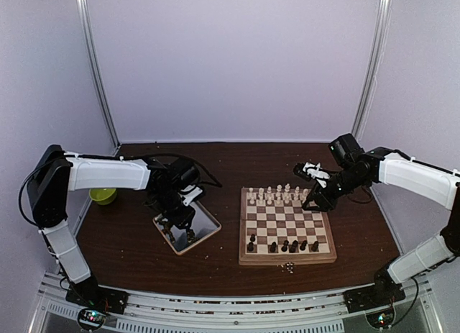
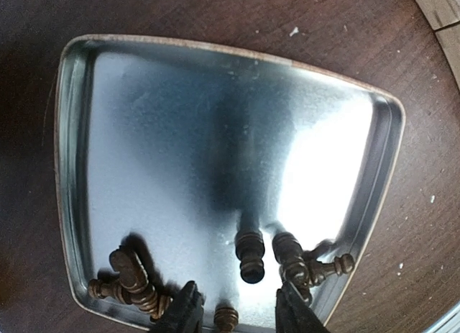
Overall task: Set up the chess pieces on the board
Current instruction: Pick up the pawn from the storage box.
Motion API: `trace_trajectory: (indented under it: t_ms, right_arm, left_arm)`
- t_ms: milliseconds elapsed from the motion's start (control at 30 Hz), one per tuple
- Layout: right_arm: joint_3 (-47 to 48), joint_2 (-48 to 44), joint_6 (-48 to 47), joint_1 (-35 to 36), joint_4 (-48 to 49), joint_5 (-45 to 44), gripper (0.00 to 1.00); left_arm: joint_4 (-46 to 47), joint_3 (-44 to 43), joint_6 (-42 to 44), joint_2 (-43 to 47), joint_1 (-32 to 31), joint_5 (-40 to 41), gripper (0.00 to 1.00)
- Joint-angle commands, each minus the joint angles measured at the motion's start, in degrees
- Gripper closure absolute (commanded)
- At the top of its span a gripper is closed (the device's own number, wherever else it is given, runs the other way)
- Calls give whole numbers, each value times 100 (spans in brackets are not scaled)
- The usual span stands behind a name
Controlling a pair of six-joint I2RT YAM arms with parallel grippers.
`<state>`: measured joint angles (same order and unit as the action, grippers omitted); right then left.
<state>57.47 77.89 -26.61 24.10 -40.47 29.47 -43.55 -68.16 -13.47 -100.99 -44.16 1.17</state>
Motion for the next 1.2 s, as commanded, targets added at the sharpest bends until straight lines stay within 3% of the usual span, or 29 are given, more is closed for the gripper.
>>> trace_trajectory:
  t_ms: [0, 533, 767, 1033, 1167]
  right_arm:
    - [-46, -104, -40, -2, 39, -99, 59]
    - [-31, -11, -81, -2, -27, -91, 60]
    - [-25, 24, -85, -2, -42, -82, 60]
    - [-50, -43, -73, 1, -5, -126, 60]
    - [-57, -54, -73, -2, 3, -147, 61]
  left_arm:
    - [21, -208, 5, -207, 57, -37, 62]
    - [59, -356, 138, -593, 74, 4, 76]
    - [39, -422, 200, -578, 97, -100, 87]
    - [474, -614, 332, -221, 451, -1022, 89]
    - [843, -1045, 342, -280, 420, -1851, 88]
